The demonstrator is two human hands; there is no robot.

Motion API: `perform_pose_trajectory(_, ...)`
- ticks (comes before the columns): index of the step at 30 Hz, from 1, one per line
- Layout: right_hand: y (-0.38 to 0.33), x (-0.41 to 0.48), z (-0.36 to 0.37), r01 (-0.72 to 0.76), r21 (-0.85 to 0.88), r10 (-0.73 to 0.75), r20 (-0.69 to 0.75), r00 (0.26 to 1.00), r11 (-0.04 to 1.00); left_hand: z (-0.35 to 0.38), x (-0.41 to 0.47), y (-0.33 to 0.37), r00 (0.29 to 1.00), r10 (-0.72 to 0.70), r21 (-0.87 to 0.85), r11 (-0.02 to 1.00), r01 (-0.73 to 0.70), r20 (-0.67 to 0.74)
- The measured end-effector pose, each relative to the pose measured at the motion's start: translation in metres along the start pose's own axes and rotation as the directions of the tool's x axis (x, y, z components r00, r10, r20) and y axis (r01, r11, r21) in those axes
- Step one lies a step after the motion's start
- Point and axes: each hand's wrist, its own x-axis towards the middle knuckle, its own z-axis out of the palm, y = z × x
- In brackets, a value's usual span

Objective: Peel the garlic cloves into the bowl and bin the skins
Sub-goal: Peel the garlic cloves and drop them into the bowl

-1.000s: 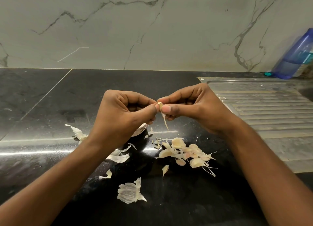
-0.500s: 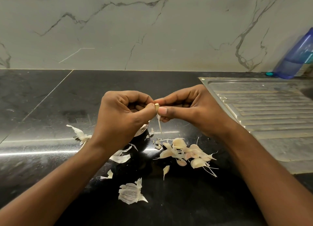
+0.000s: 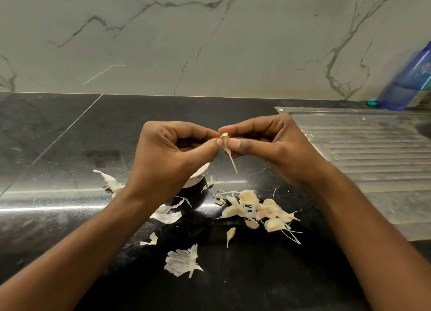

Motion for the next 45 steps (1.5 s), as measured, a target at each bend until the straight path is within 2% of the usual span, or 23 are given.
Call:
perform_pose_trajectory(7,-0.001,-0.002,0.001,-0.014,-0.107,0.019,0.046,0.999,0.994,0.001,-0.001,-0.003,1.000,0.027,0.097,0.995,-0.027,0.009)
perform_pose_trajectory(16,0.000,-0.001,0.009,0.006,-0.056,-0.002,0.059,0.998,0.998,0.005,-0.003,0.001,0.994,0.104,0.199,0.975,-0.094,-0.041)
perform_pose_trajectory(25,0.001,0.000,0.001,0.023,0.074,-0.023,-0.002,1.000,0.997,0.003,-0.002,0.000,0.995,0.055,0.107,0.993,-0.046,-0.082)
perform_pose_trajectory(32,0.003,0.002,-0.003,0.063,0.032,-0.061,-0.057,0.996,0.998,0.004,-0.004,-0.003,0.998,-0.031,0.003,1.000,0.031,0.062)
perform_pose_trajectory(37,0.005,0.002,-0.003,0.063,-0.021,-0.064,-0.089,0.994,0.998,0.004,-0.003,-0.006,0.997,-0.055,-0.032,0.998,0.057,0.061)
perform_pose_trajectory(39,0.005,0.002,-0.004,0.061,-0.068,-0.068,-0.107,0.992,0.996,0.001,-0.003,-0.007,0.998,-0.028,0.007,1.000,0.028,0.048)
perform_pose_trajectory(42,0.004,0.001,-0.007,0.052,-0.155,-0.068,-0.102,0.992,0.987,-0.001,-0.003,-0.009,0.998,0.064,0.166,0.984,-0.065,0.014)
perform_pose_trajectory(45,0.008,0.001,-0.005,0.013,-0.214,-0.034,-0.095,0.995,0.977,-0.004,-0.002,-0.009,0.972,0.234,0.409,0.886,-0.219,0.014)
